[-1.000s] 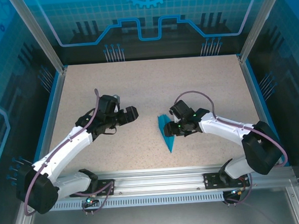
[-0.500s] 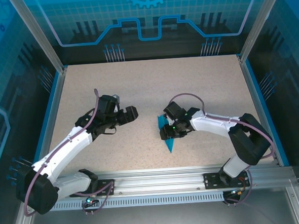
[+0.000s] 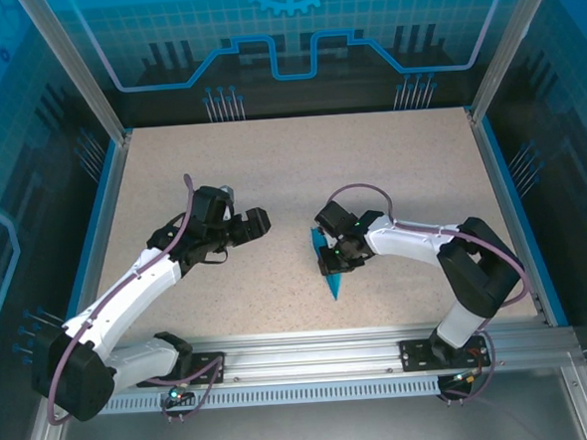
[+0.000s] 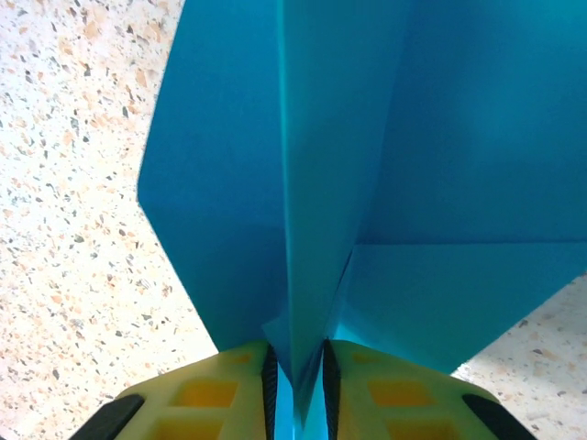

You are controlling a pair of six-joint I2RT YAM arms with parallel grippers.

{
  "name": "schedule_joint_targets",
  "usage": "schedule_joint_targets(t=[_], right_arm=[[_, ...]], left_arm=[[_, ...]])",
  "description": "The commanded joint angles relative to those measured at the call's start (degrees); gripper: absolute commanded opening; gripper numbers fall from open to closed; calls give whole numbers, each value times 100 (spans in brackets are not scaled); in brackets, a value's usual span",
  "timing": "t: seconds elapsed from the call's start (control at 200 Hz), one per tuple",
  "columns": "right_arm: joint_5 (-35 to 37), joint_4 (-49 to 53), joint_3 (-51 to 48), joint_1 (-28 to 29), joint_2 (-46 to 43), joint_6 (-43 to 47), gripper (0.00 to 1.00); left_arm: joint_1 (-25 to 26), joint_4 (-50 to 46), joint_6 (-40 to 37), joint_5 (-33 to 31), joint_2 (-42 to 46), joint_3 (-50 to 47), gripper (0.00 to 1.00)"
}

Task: Fold a paper plane with a square sheet of paper (fold left side to right side)
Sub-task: Pick up the paper plane at the center of the table, then place the paper plane at the center of the table.

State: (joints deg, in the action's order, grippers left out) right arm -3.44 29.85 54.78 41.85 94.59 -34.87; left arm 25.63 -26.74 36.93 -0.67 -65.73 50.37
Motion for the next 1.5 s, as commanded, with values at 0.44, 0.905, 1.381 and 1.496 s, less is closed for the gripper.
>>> schedule_joint_targets(t=[0.44, 0.905, 1.381, 1.496], right_arm=[[537, 568, 571, 134, 466, -151, 11], [904, 2031, 2921, -557, 1466, 139, 1], [1385, 3205, 5725, -1238, 3656, 224, 2], [1378, 3425, 6123, -1301, 4000, 257, 2]], left_arm=[[-101, -305, -320, -179, 196, 131, 97], [-106, -350, -934, 49, 528, 185, 99], [-110, -468, -1249, 54, 790, 61, 99], [-102, -522, -1292, 66, 766, 78, 99]])
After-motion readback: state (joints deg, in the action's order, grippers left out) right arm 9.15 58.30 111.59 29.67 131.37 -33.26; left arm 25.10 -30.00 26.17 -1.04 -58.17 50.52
